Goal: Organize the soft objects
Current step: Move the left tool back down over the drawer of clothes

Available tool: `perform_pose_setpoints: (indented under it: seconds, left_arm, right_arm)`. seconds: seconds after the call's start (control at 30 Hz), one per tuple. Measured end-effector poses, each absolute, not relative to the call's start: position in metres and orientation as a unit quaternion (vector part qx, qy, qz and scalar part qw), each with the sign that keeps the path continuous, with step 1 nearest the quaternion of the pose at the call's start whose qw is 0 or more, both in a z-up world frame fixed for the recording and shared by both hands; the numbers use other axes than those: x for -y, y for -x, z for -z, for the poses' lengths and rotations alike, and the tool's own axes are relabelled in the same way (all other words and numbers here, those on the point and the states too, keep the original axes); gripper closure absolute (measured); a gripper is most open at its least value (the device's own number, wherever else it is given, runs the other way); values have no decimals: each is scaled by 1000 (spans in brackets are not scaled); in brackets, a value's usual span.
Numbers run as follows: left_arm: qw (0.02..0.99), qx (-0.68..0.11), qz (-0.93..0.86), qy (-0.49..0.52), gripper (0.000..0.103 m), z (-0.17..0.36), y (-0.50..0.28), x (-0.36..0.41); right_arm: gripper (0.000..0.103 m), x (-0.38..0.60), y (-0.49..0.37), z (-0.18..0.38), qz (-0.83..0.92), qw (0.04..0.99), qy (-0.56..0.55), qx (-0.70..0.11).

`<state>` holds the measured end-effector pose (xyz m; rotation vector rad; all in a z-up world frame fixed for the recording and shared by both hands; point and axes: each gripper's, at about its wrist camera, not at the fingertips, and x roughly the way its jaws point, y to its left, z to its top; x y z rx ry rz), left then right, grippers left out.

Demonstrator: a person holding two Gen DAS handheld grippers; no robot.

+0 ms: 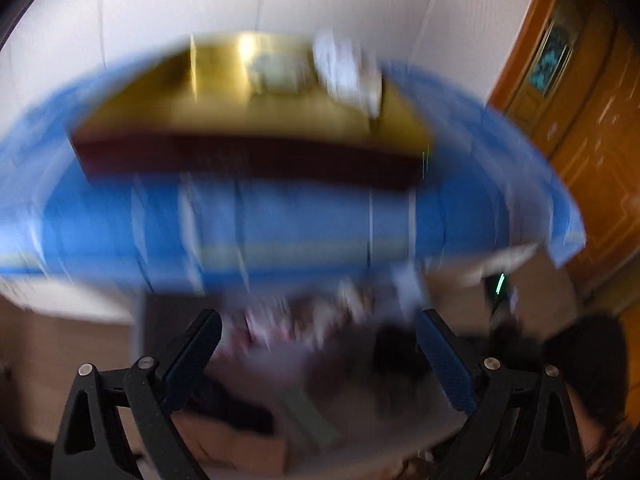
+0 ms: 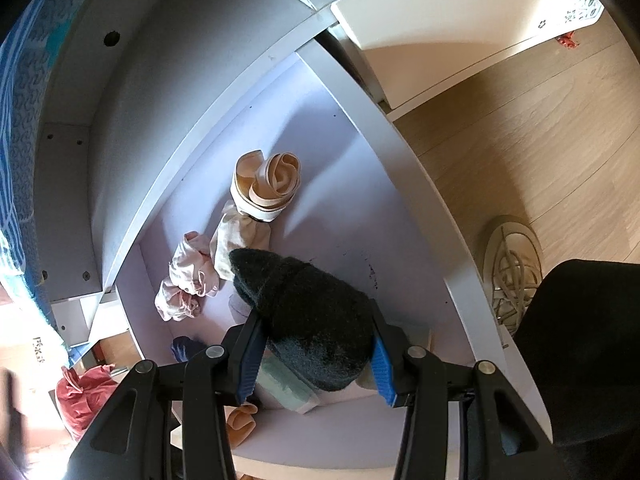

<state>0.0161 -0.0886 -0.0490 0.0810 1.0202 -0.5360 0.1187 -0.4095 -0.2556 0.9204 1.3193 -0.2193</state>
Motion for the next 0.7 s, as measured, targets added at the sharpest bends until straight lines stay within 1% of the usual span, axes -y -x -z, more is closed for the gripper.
perform_pose_setpoints:
  seconds: [0.23,0.33,0.43,0.67,0.7]
  left_arm:
    - [770,-588,223,-105,5,152,-23,112]
    - [744,-619,219,-125,5,183,-27,114]
    - [730,-628,220,-157,5,205,-26,120]
    - [713,-618,241,-226,5,230,-27,153]
    - [710,-616,244,-240,7,235,-26,159]
  right_arm:
    - [57,411,-118,255,101,689,-410,-589]
    - [57,411,-119,255,101,690,-410,-588]
    - [57,411,-119,253,98,692,-411,-586]
    - [57,411,-118,249,100,698,-406,-582]
    - [57,411,-118,249,101,698,-406,-581]
